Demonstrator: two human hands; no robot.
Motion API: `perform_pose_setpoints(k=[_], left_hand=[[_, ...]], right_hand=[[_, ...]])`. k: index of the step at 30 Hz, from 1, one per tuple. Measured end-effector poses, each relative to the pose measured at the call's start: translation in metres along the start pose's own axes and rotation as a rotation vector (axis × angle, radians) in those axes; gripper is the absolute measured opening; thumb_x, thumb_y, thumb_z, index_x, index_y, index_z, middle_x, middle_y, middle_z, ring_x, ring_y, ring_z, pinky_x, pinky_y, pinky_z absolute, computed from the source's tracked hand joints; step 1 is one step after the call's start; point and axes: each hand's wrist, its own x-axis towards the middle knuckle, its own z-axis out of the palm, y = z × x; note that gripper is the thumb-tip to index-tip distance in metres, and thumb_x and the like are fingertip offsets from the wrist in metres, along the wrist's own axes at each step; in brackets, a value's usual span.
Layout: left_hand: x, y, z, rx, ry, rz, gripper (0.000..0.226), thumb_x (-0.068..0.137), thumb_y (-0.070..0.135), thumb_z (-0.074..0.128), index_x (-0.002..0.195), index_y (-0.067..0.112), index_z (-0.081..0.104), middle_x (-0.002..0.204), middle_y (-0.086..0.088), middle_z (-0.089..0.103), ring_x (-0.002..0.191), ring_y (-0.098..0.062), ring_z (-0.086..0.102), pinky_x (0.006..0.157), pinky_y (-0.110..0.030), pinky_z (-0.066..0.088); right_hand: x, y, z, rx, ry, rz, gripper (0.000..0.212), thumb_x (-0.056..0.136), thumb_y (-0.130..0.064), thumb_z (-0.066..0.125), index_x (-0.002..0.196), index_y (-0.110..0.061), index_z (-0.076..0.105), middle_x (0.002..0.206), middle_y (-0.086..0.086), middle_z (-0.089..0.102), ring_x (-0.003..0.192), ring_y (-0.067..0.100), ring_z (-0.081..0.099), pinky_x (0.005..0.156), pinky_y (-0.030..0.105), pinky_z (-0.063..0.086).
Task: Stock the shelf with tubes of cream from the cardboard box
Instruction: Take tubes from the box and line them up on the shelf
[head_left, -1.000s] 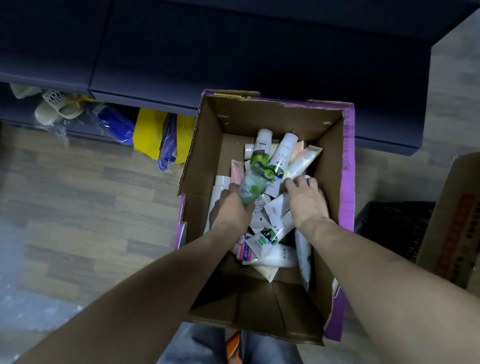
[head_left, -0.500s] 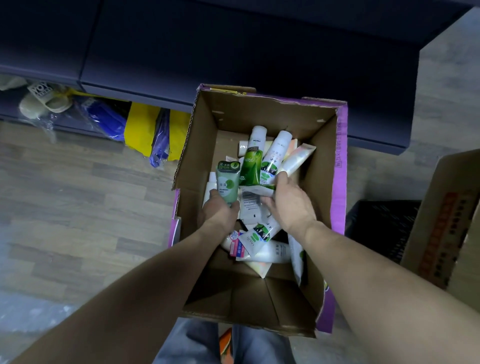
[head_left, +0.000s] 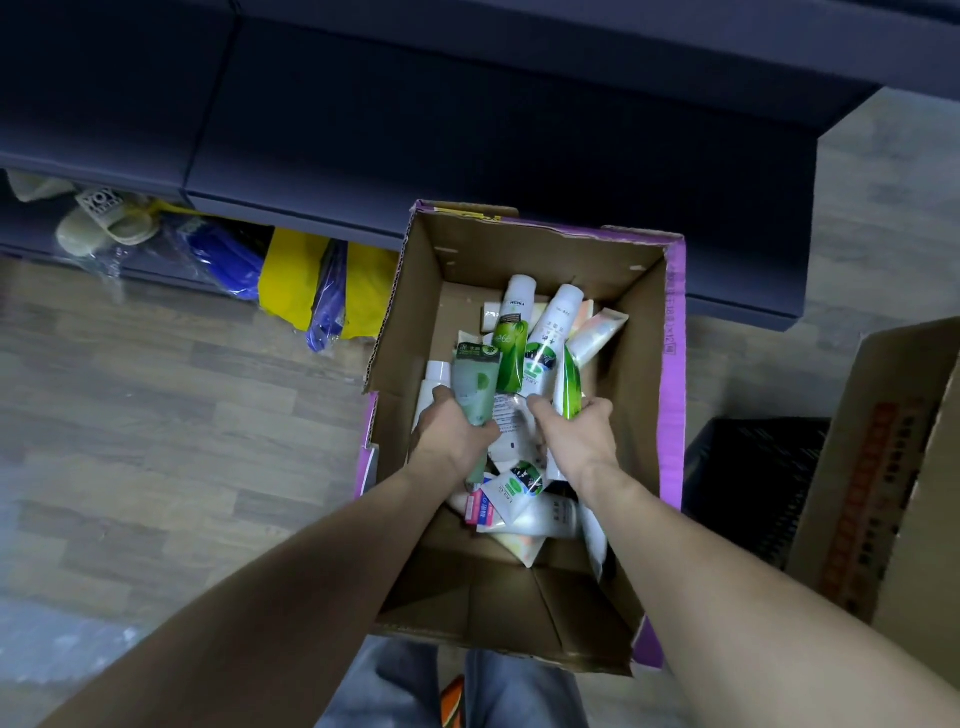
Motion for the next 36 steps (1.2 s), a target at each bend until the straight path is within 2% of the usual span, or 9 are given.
perform_pose_setpoints(k=[3,5,9,13,18,21,27,33,36], left_hand=[[-0.006,0.003,-0.005,-0.01,-0.049,-0.014,0.058,0.074,0.027,0.081,0.114,0.006,0.045,0.108,-0.01,0.066,0.094,-0.028,0.067,0.082,-0.036,0.056],[-0.011,0.006,-0.009,-0.015,-0.059,-0.028,0.061,0.072,0.025,0.084,0.113,0.004,0.045,0.108,-0.01,0.066,0.093,-0.026,0.067,0.079,-0.031,0.055],[-0.024,0.014,-0.015,-0.026,-0.042,-0.02,0.058,0.076,0.016,0.082,0.108,0.006,0.035,0.097,-0.004,0.055,0.089,-0.021,0.059,0.071,-0.023,0.044],[-0.038,0.023,-0.023,-0.029,0.011,-0.004,0.052,0.076,0.015,0.078,0.113,0.007,0.044,0.11,-0.008,0.061,0.104,-0.026,0.062,0.075,-0.024,0.043],[-0.062,0.037,-0.037,-0.06,0.142,0.094,0.054,0.074,0.026,0.079,0.115,0.008,0.049,0.116,-0.011,0.053,0.104,-0.028,0.056,0.085,-0.032,0.044],[-0.078,0.049,-0.05,-0.056,0.224,0.153,0.05,0.074,0.028,0.078,0.112,0.01,0.051,0.113,-0.01,0.054,0.097,-0.026,0.055,0.08,-0.032,0.045],[-0.114,0.08,-0.082,-0.024,0.393,0.295,0.043,0.071,0.038,0.076,0.105,0.022,0.053,0.103,-0.001,0.06,0.087,-0.023,0.062,0.074,-0.038,0.054],[-0.151,0.107,-0.116,-0.025,0.51,0.363,0.044,0.074,0.036,0.074,0.11,0.021,0.054,0.107,-0.002,0.057,0.094,-0.026,0.06,0.069,-0.033,0.045],[-0.168,0.12,-0.134,-0.03,0.539,0.395,0.043,0.076,0.035,0.073,0.111,0.019,0.053,0.108,-0.003,0.056,0.097,-0.026,0.06,0.072,-0.035,0.045]], right_hand=[[-0.005,0.0,-0.001,-0.031,-0.042,-0.013,0.051,0.089,-0.04,0.053,0.127,-0.02,0.027,0.118,0.006,0.055,0.103,0.029,0.055,0.087,0.035,0.041],[-0.01,0.0,-0.001,-0.057,-0.017,-0.06,0.047,0.085,-0.034,0.058,0.118,-0.025,0.025,0.114,0.006,0.057,0.098,0.029,0.06,0.089,0.037,0.047],[-0.021,-0.004,-0.003,-0.045,0.114,-0.131,0.052,0.077,-0.02,0.073,0.117,-0.018,0.04,0.112,0.007,0.062,0.096,0.027,0.064,0.082,0.031,0.05],[-0.035,-0.008,-0.01,0.027,0.207,-0.145,0.059,0.071,-0.026,0.085,0.115,-0.013,0.048,0.107,0.004,0.063,0.097,0.024,0.062,0.082,0.03,0.047],[-0.056,-0.019,-0.019,0.043,0.27,-0.204,0.057,0.067,-0.032,0.088,0.103,-0.019,0.046,0.107,0.005,0.061,0.096,0.025,0.061,0.081,0.034,0.049],[-0.072,-0.03,-0.03,0.043,0.291,-0.263,0.056,0.067,-0.032,0.088,0.101,-0.02,0.045,0.105,0.005,0.062,0.095,0.026,0.062,0.078,0.032,0.048],[-0.103,-0.059,-0.06,0.068,0.313,-0.347,0.047,0.072,-0.028,0.081,0.11,-0.025,0.054,0.104,-0.002,0.065,0.091,0.024,0.062,0.072,0.031,0.045],[-0.146,-0.091,-0.088,0.172,0.325,-0.399,0.041,0.076,-0.026,0.08,0.099,-0.025,0.046,0.087,-0.007,0.059,0.076,0.017,0.054,0.067,0.028,0.038],[-0.168,-0.11,-0.098,0.211,0.355,-0.462,0.045,0.075,-0.027,0.082,0.104,-0.021,0.049,0.092,-0.005,0.062,0.081,0.016,0.056,0.071,0.028,0.041]])
